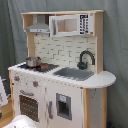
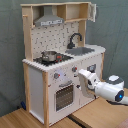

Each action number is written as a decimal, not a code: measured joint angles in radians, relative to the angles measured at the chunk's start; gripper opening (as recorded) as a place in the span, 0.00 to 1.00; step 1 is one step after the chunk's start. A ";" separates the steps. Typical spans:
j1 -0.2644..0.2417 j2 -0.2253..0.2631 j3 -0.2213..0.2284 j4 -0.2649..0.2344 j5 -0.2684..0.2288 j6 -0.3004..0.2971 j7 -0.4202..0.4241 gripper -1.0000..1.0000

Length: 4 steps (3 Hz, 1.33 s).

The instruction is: Play with the kitchen

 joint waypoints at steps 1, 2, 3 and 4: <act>-0.007 -0.008 0.016 -0.006 0.000 0.003 0.109 1.00; -0.027 -0.015 0.018 -0.040 0.000 0.029 0.200 1.00; -0.068 -0.015 0.032 -0.081 -0.001 0.082 0.275 1.00; -0.097 -0.024 0.075 -0.093 -0.001 0.089 0.361 1.00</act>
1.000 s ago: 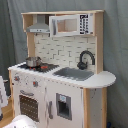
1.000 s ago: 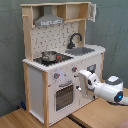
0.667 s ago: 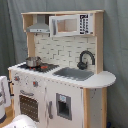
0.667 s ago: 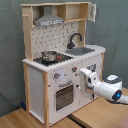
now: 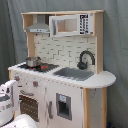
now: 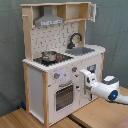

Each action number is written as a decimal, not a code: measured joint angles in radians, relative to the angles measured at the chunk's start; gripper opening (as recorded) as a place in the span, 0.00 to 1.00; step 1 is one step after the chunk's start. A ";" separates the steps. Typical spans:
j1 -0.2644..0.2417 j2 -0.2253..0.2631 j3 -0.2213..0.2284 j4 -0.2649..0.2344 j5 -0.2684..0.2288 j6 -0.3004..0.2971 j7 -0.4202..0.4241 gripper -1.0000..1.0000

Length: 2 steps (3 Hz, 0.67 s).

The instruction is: Play with the kitchen

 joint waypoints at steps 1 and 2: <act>-0.088 -0.027 0.021 0.014 -0.032 0.019 0.015 1.00; -0.166 -0.028 0.055 0.066 -0.048 0.020 0.014 1.00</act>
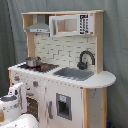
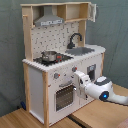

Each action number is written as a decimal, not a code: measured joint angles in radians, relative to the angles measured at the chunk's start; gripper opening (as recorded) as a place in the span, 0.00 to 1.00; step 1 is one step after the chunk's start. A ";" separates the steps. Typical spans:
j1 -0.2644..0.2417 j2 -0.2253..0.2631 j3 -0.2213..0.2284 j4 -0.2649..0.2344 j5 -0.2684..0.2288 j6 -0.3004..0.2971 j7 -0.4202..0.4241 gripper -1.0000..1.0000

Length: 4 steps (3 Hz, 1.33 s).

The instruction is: Play with the kitchen

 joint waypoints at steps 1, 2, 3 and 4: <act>-0.077 0.000 0.010 0.066 0.000 -0.004 0.025 1.00; -0.086 0.000 0.008 0.107 0.000 -0.036 0.111 1.00; -0.086 0.000 0.007 0.107 0.000 -0.044 0.125 1.00; -0.086 0.000 0.007 0.107 0.000 -0.045 0.127 0.00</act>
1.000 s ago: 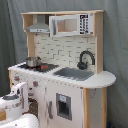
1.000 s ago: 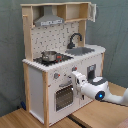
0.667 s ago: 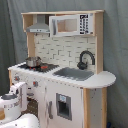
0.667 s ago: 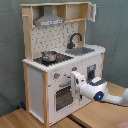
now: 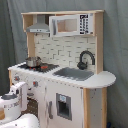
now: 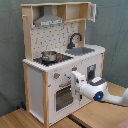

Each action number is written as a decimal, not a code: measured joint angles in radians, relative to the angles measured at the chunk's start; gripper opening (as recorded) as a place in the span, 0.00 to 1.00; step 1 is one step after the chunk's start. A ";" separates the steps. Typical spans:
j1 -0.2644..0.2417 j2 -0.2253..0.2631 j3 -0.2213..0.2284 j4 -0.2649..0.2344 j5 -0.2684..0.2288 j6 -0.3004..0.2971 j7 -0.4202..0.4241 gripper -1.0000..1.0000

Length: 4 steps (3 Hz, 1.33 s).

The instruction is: Play with the kitchen

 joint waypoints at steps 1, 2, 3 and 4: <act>0.037 0.000 0.008 0.000 -0.002 -0.072 0.029 0.00; 0.092 0.002 0.017 0.000 -0.002 -0.159 0.036 0.00; 0.154 0.004 0.026 0.001 -0.002 -0.240 0.051 0.00; 0.210 0.013 0.034 0.018 -0.002 -0.327 0.060 0.00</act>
